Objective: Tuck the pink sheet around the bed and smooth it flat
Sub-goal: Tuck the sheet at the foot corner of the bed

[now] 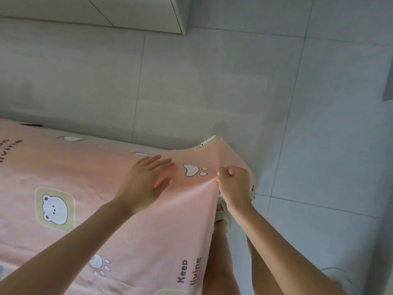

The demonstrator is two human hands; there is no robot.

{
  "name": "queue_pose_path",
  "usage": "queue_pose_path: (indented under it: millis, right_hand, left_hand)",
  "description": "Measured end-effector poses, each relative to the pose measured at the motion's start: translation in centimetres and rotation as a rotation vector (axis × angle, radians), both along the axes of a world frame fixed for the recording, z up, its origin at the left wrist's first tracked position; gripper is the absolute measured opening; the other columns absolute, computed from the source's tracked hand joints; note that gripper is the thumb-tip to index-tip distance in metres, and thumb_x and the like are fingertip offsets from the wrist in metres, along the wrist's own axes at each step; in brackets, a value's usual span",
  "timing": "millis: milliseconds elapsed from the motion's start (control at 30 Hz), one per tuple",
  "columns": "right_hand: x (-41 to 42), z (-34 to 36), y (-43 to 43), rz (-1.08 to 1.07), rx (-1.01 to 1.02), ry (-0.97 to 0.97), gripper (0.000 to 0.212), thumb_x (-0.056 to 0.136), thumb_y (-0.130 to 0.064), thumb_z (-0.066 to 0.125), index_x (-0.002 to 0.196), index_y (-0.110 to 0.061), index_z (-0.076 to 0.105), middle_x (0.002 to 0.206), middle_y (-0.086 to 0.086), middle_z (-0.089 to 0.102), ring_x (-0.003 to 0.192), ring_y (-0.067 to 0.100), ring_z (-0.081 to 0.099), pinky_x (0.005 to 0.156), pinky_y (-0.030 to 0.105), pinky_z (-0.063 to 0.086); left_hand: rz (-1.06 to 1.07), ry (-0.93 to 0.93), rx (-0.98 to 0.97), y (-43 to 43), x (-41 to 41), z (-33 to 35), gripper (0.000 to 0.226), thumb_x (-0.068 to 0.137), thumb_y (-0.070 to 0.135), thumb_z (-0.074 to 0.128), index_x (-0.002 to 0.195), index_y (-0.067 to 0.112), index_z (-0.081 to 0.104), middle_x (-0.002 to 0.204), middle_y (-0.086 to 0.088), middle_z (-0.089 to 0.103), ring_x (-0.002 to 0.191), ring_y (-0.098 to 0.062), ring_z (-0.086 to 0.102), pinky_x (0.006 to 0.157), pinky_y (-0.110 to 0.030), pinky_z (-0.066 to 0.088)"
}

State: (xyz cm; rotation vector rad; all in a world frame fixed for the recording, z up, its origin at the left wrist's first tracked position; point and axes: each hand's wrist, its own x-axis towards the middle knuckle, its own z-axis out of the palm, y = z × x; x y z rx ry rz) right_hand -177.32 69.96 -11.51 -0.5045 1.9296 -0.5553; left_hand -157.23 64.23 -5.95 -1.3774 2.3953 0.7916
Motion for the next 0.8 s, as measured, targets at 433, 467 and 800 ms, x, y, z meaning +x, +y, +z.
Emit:
queue_pose_path:
  millis: [433, 467, 800]
  right_hand:
    - [4.5, -3.5, -0.5, 0.058, 0.139, -0.268, 0.031, 0.093, -0.023, 0.046, 0.078, -0.006, 0.067, 0.081, 0.016, 0.068, 0.079, 0.032, 0.062, 0.073, 0.036, 0.049]
    - [4.6, -2.9, 0.7, 0.058, 0.136, -0.260, 0.029, 0.094, -0.026, 0.044, 0.087, -0.010, 0.066, 0.077, 0.006, 0.067, 0.076, 0.022, 0.060, 0.069, 0.028, 0.046]
    - [8.0, 0.2, 5.4, -0.097, 0.053, -0.390, 0.031, 0.096, -0.040, 0.036, 0.123, -0.038, 0.051, 0.124, -0.025, 0.053, 0.117, 0.001, 0.048, 0.102, 0.028, 0.037]
  left_hand:
    - [-0.054, -0.198, 0.215, -1.1, -1.4, -4.8, 0.047, 0.094, 0.041, 0.022, 0.077, 0.022, 0.061, 0.088, 0.000, 0.065, 0.090, -0.024, 0.058, 0.065, -0.029, 0.032]
    - [-0.029, -0.207, 0.295, -1.4, -1.7, -5.1, 0.045, 0.097, 0.041, 0.024, 0.068, 0.024, 0.053, 0.081, 0.001, 0.061, 0.085, -0.025, 0.057, 0.064, -0.030, 0.033]
    - [-0.109, -0.331, 0.380, -2.1, -2.3, -5.8, 0.055, 0.098, 0.046, 0.011, 0.077, 0.024, 0.057, 0.093, -0.005, 0.058, 0.100, -0.027, 0.054, 0.081, -0.034, 0.030]
